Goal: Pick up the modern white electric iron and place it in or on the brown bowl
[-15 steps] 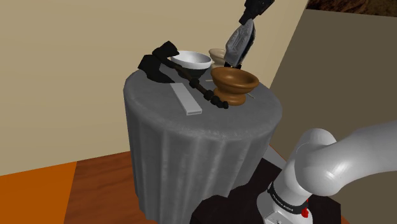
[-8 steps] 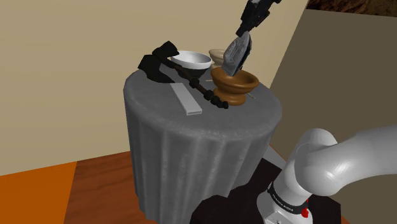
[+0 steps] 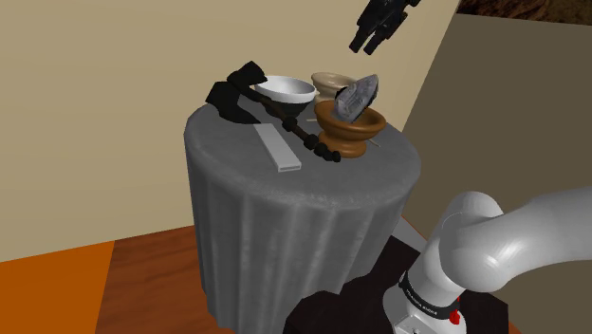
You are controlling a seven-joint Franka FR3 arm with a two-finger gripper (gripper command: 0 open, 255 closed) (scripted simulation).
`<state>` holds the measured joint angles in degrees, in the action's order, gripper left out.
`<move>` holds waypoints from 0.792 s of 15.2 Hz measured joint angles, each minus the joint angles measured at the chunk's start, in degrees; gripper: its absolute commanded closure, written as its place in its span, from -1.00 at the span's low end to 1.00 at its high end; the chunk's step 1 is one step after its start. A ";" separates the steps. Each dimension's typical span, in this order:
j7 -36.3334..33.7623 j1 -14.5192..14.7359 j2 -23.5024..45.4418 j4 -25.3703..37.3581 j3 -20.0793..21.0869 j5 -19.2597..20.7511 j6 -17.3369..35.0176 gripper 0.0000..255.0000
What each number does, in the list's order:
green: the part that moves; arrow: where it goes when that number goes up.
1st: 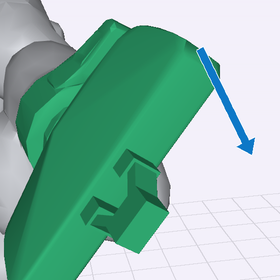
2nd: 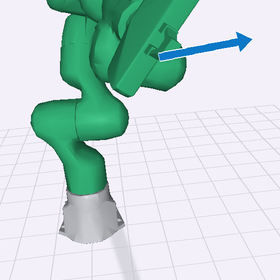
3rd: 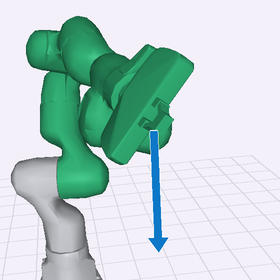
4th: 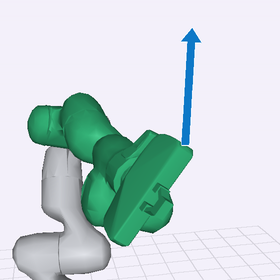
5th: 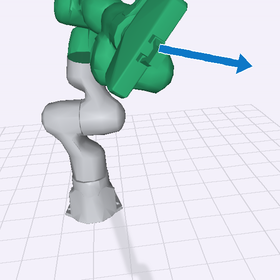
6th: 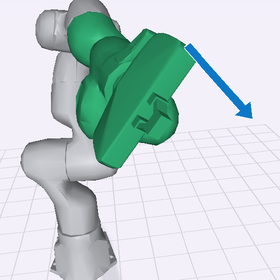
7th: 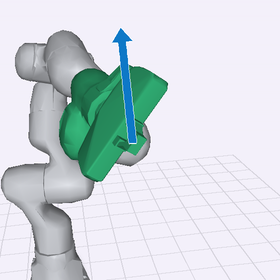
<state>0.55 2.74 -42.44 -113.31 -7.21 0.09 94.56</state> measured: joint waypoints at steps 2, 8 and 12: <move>0.00 0.00 0.00 0.00 0.00 0.00 0.01 -1.00; -0.03 0.12 1.27 6.77 -0.02 -0.09 -5.41 -1.00; 0.07 0.15 1.63 8.89 -0.15 -0.09 -7.23 -1.00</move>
<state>0.63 2.89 -40.82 -104.42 -7.36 0.00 87.33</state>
